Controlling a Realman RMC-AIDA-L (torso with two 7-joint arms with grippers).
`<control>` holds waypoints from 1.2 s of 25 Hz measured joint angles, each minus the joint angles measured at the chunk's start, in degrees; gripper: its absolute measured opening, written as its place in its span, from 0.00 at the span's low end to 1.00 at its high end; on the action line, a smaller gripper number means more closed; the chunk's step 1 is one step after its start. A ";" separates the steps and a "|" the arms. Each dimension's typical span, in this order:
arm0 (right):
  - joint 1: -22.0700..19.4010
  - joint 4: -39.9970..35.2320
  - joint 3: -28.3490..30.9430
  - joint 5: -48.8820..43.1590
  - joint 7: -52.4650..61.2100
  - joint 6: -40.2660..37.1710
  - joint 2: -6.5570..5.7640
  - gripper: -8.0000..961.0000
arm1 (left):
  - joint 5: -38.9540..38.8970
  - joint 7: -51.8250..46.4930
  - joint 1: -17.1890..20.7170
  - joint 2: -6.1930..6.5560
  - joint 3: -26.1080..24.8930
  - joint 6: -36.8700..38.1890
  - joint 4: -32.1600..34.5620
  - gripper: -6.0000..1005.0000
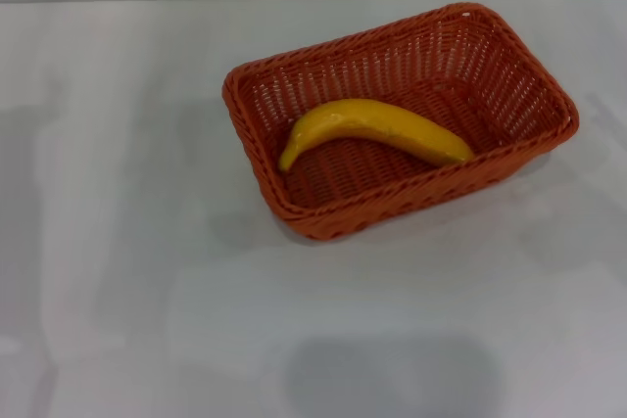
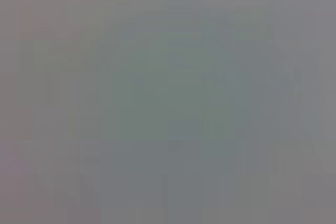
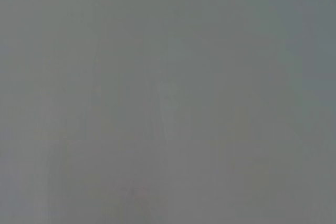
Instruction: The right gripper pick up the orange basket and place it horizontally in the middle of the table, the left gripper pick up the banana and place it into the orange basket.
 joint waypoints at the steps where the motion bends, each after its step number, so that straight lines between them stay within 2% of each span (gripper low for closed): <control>1: -0.02 0.00 0.03 0.07 -0.30 0.35 0.00 0.81 | -1.21 0.80 0.61 0.02 -0.01 -0.42 0.02 0.86; 7: 0.38 0.15 3.48 1.17 -2.27 4.74 0.34 0.81 | -5.89 3.98 2.58 0.07 0.00 -4.22 0.02 0.86; 16: -0.49 0.45 10.87 1.20 -4.33 8.40 0.39 0.81 | -9.86 4.67 2.80 0.25 0.09 -13.08 -0.69 0.86; 30: -1.08 0.56 11.56 1.12 -5.30 8.53 0.44 0.81 | -8.78 4.34 2.14 0.29 0.67 -12.79 -0.36 0.86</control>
